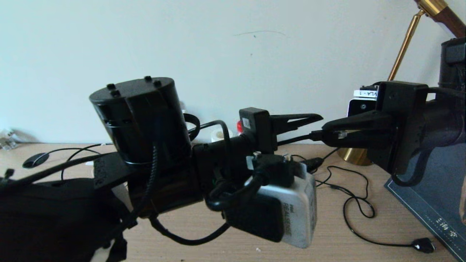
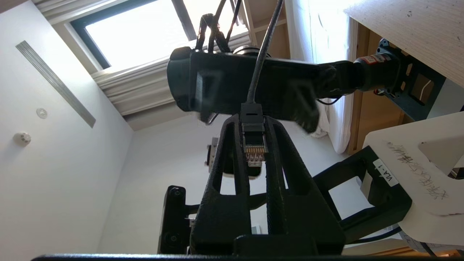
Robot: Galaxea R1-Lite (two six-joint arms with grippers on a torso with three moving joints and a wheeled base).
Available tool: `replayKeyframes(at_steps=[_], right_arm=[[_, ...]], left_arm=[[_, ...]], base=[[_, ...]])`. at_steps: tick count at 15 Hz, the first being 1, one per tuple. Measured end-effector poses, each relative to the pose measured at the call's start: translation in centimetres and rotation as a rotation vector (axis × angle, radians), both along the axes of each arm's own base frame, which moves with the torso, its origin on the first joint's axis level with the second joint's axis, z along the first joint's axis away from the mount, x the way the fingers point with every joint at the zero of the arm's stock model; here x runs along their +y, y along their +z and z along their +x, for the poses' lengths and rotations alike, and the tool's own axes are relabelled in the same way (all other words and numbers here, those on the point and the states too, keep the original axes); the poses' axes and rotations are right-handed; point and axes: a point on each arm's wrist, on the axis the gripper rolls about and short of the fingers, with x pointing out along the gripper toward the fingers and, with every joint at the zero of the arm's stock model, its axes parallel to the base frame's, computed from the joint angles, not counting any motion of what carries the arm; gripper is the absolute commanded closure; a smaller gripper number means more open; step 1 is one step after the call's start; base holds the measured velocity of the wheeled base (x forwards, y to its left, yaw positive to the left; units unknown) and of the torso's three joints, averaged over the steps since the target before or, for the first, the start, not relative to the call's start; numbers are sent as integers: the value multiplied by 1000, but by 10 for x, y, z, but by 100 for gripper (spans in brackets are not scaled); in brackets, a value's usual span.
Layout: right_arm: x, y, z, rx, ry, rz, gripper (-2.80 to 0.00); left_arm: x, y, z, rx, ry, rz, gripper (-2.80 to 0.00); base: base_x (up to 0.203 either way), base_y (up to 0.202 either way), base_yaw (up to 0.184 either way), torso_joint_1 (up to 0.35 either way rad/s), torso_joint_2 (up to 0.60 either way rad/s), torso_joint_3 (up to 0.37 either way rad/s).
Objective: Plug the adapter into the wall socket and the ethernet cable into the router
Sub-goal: Hand it to the other hand
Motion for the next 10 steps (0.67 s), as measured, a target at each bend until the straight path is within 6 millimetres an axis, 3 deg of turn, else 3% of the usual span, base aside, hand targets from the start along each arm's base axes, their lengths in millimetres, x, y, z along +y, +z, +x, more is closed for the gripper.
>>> replayKeyframes(at_steps=[8, 9, 10], right_arm=[[1, -2, 1, 9, 0, -3, 0], [1, -2, 1, 9, 0, -3, -37], [1, -2, 1, 6, -2, -3, -280]], left_arm=[[-3, -1, -3, 0, -11, 0, 0], [-3, -1, -4, 0, -12, 0, 0], [-2, -1, -4, -1, -11, -1, 0]], base=[[0, 0, 0, 0, 0, 0], [0, 0, 0, 0, 0, 0], [0, 0, 0, 0, 0, 0]])
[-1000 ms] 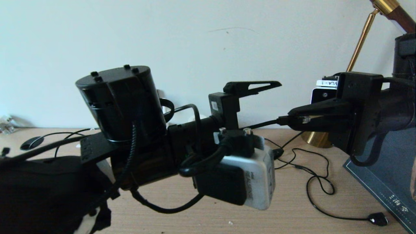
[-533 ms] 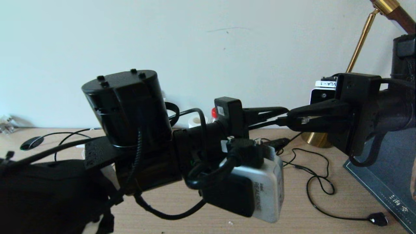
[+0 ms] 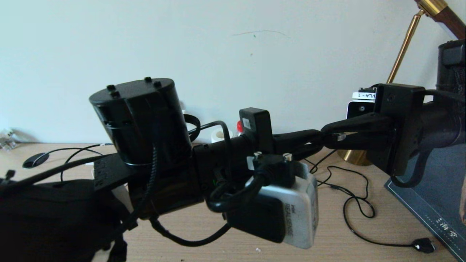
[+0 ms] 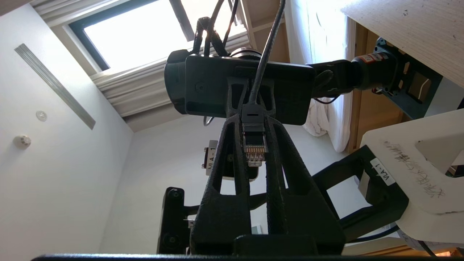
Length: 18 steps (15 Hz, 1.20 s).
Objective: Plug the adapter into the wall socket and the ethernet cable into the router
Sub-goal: Hand it to the other hand, then align cable and router interface
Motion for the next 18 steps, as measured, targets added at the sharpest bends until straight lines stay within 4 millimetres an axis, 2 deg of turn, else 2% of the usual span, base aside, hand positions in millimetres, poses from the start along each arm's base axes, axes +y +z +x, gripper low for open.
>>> replayKeyframes(at_steps=[4, 7, 10, 12, 14, 18], right_arm=[[-1, 0, -1, -6, -12, -2, -280], [-5, 3, -9, -30, -67, -11, -280], [-12, 10, -25, -111, -193, -25, -280], [-21, 10, -40, -178, -282, -48, -280], [-37, 8, -59, -276, -378, -76, -280], [-72, 2, -112, -585, -608, -235, -280]], left_arm=[[5, -5, -3, 19, 7, 15, 0], [16, -19, -8, 140, 46, 15, 0], [46, -39, -11, 368, 110, 4, 0], [70, -48, -9, 573, 170, -69, 0], [91, -51, -5, 808, 224, -199, 0], [112, -46, -6, 1227, 229, -489, 0]], base=[[0, 0, 0, 0, 0, 0], [0, 0, 0, 0, 0, 0], [0, 0, 0, 0, 0, 0], [0, 0, 0, 0, 0, 0], [0, 0, 0, 0, 0, 0], [0, 0, 0, 0, 0, 0]])
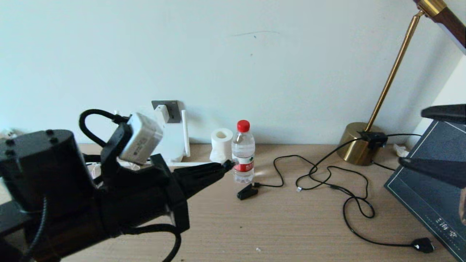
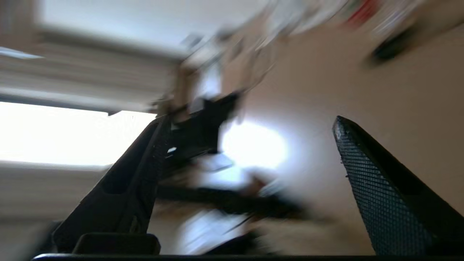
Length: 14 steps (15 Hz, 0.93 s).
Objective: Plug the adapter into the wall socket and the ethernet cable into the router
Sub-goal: Align cable and router interface
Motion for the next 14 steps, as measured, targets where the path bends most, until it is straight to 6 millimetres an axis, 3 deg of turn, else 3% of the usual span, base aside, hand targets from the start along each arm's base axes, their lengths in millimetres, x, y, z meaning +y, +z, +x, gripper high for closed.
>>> replayKeyframes(at_steps=[1, 4, 8, 11, 14], right_arm=[[-6, -5, -15, -78, -99, -105, 0], [-17, -22, -56, -252, -345, -440, 0], [-18, -51, -98, -315, -377, -633, 0], [-22, -87, -120, -348, -478, -854, 0], [-23, -117, -134, -310, -540, -935, 0]], left_arm=[[5, 1, 0, 80, 20, -68, 0], [18, -3, -1, 243, 78, -189, 0], [32, -27, -11, 307, 279, -170, 0], [41, -43, -18, 352, 419, -166, 0], [53, -59, -31, 351, 538, -111, 0]], base=[[0, 0, 0, 0, 0, 0], [0, 0, 0, 0, 0, 0], [0, 0, 0, 0, 0, 0], [0, 0, 0, 0, 0, 0], [0, 0, 0, 0, 0, 0]])
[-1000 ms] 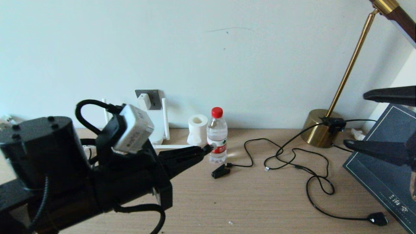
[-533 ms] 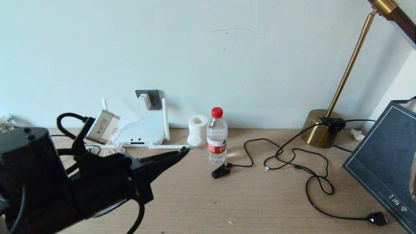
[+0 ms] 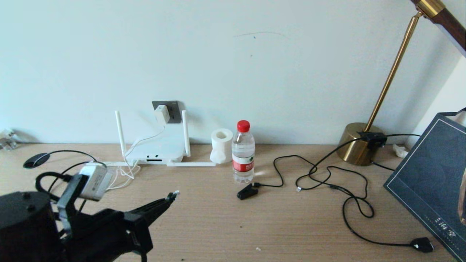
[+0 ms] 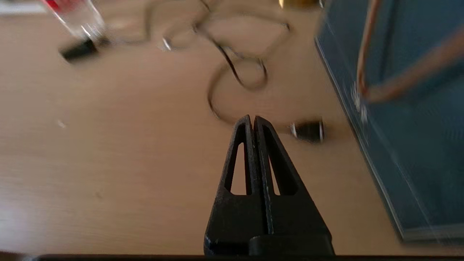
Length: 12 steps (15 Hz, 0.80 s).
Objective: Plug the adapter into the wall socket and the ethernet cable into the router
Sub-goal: Align cable and router interface
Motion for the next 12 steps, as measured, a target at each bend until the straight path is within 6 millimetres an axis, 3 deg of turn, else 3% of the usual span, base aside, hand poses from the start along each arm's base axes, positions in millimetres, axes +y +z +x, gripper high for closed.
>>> replayKeyframes(at_steps=[5, 12], right_arm=[[1, -60, -10, 80, 30, -32, 0], [-1, -79, -12, 70, -18, -133, 0]], left_arm=[[13, -20, -6, 87, 172, 113, 0], [18, -27, -3, 146, 218, 117, 0]], base=[[0, 0, 0, 0, 0, 0], [0, 0, 0, 0, 0, 0]])
